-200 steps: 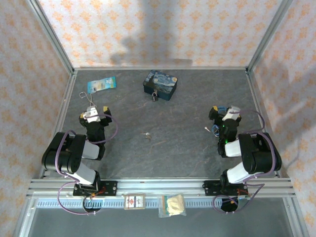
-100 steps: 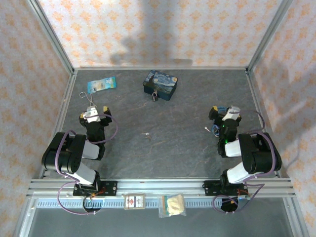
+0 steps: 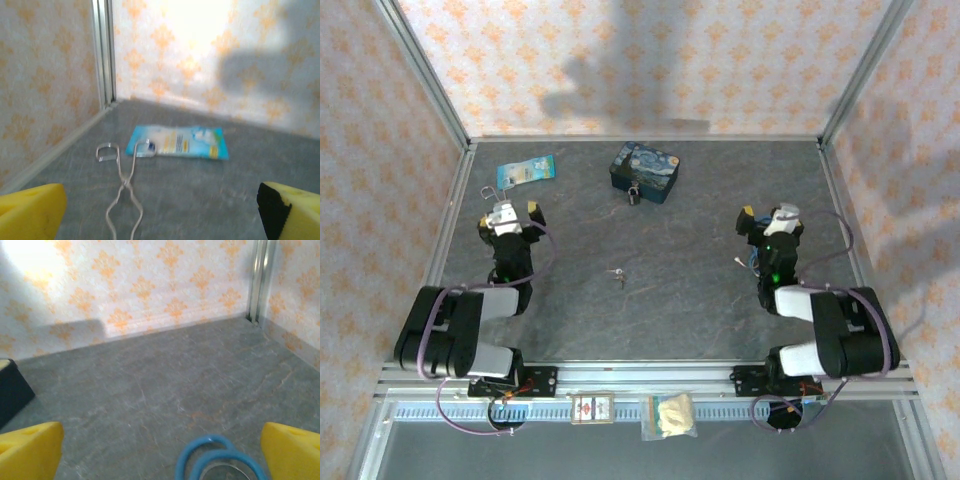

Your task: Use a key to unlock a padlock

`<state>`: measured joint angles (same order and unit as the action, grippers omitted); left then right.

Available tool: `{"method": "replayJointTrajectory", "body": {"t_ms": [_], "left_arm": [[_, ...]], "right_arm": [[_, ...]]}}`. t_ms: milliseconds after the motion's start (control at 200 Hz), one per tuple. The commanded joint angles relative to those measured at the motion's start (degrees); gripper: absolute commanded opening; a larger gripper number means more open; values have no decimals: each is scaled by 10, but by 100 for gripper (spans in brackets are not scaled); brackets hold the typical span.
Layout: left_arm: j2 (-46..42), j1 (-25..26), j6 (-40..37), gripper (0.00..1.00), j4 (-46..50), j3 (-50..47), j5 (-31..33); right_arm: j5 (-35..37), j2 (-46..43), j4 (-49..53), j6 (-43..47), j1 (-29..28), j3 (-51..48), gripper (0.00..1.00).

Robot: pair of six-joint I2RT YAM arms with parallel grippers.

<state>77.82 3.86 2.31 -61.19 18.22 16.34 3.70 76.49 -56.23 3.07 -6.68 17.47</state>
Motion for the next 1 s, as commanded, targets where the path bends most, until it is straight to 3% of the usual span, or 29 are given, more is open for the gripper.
{"method": "replayJointTrajectory", "body": {"t_ms": [0,155,265,370,510,686,821,996], "left_arm": [[-47,17,53,99,119,40,49],[-86,24,202,99,205,75,-47],[-89,29,301,99,265,99,-134],[-89,30,350,99,300,105,-210],[-111,31,377,99,350,106,-196],[-141,12,414,99,341,78,-171],[-143,-23,445,99,333,53,-181],[-141,-44,445,99,338,39,-185]], "right_arm": [[22,-50,125,-31,-12,48,100],[-13,-85,260,-73,-58,115,100],[-35,-82,355,-61,-121,172,100],[-65,-56,425,-64,-196,227,99],[-71,12,499,-60,-317,303,96],[-112,131,565,-33,-444,405,89],[-109,238,666,1,-488,506,81],[-48,336,768,24,-492,595,74]]}}
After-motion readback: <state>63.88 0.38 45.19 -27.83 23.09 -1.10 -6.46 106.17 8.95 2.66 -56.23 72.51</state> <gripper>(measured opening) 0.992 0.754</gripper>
